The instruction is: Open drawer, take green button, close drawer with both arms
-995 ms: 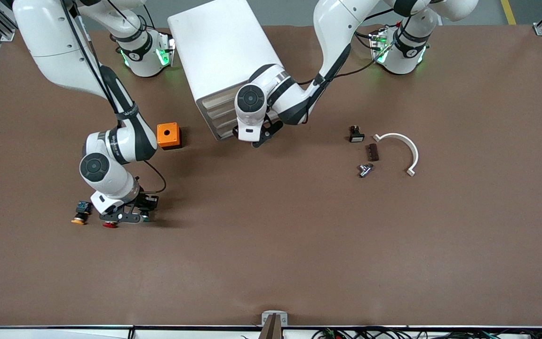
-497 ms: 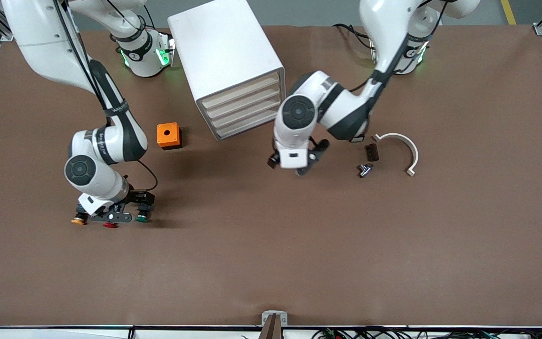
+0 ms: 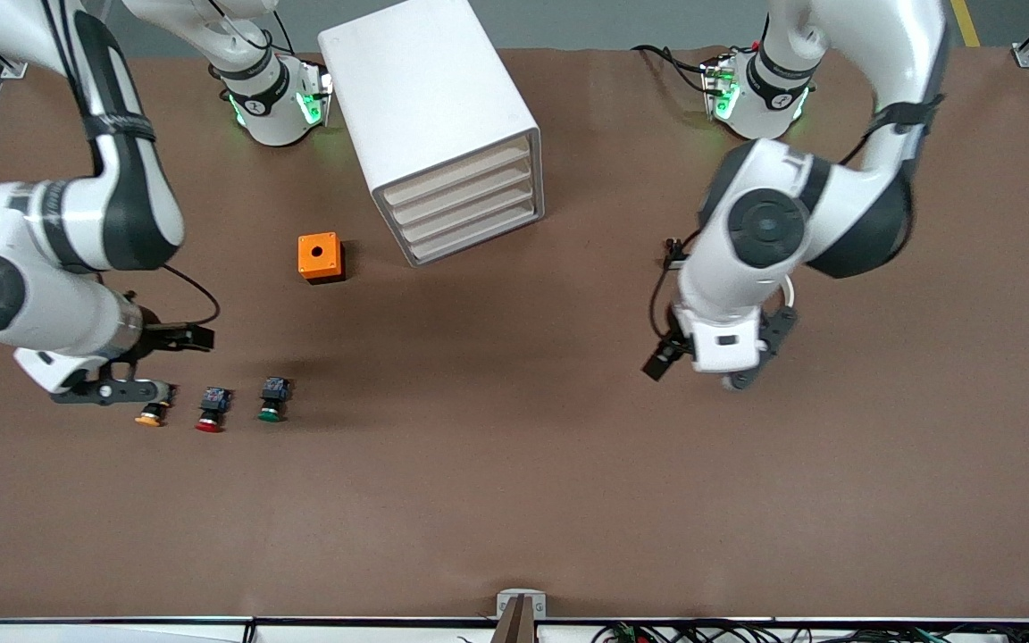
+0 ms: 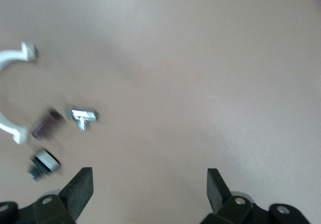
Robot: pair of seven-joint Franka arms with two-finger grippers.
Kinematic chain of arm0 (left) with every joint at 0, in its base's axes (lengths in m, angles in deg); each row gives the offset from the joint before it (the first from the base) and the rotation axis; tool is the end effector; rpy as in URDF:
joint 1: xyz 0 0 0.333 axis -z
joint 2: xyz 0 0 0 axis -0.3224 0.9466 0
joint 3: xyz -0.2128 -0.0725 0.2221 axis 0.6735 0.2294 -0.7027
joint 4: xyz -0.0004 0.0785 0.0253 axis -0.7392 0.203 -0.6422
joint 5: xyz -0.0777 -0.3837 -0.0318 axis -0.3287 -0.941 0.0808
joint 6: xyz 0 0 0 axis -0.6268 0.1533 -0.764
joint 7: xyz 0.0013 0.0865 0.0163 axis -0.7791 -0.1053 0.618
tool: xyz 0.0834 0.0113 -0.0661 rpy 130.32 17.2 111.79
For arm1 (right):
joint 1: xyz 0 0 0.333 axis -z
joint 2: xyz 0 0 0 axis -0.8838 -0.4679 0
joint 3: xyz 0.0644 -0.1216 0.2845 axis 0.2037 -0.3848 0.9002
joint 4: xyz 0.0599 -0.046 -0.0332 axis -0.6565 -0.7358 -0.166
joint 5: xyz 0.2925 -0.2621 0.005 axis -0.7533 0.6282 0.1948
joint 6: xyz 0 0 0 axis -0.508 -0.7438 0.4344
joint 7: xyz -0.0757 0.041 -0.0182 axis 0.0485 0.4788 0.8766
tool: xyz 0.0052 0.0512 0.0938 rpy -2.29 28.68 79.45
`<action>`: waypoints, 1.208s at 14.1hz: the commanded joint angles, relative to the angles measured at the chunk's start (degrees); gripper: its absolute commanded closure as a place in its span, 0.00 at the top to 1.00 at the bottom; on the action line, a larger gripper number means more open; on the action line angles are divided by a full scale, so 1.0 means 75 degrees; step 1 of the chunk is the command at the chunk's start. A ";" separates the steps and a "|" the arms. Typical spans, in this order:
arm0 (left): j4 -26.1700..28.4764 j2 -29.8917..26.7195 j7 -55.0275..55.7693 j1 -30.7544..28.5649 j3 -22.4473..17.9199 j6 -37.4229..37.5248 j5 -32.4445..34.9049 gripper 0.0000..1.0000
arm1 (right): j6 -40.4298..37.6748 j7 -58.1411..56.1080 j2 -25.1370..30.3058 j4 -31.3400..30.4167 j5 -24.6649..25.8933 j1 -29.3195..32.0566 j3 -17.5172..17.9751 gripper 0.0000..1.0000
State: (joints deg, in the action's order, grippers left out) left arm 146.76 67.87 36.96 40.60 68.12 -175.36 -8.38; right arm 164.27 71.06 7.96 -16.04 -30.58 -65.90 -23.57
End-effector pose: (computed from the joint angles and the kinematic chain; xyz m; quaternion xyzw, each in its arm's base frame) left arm 0.6139 -0.2831 0.4411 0.9168 0.3993 0.0030 0.0023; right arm 0.6288 0.0215 0.4252 0.9940 0.0152 -0.0947 0.0531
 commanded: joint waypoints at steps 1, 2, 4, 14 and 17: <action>0.0204 -0.0704 -0.1158 -0.0607 0.0092 0.0724 0.0169 1.00 | -0.1337 -0.0432 -0.0035 0.1170 -0.0104 0.0436 0.0167 1.00; 0.0203 -0.0914 -0.1755 -0.0864 0.0092 0.0960 0.0169 1.00 | -0.1469 -0.0456 0.0198 0.1230 -0.0419 0.0564 0.0144 1.00; 0.0239 -0.1337 -0.2706 -0.1298 0.0115 0.1452 0.0157 1.00 | -0.1598 -0.0468 0.0608 0.1208 -0.0562 0.0834 0.0156 1.00; 0.0495 -0.2954 -0.7933 -0.2718 0.0057 0.2884 0.0040 1.00 | -0.1798 -0.0690 0.1032 0.1641 -0.0515 0.0929 0.0144 1.00; 0.1139 -0.3656 -0.8860 -0.2812 -0.0072 0.2919 -0.0053 1.00 | -0.2418 -0.0458 0.1207 0.1641 -0.0597 0.0905 0.0190 1.00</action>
State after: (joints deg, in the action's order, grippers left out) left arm 150.11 45.39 -25.39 20.03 67.77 -153.24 -8.31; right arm 148.47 66.78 15.64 -4.01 -34.18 -59.82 -23.04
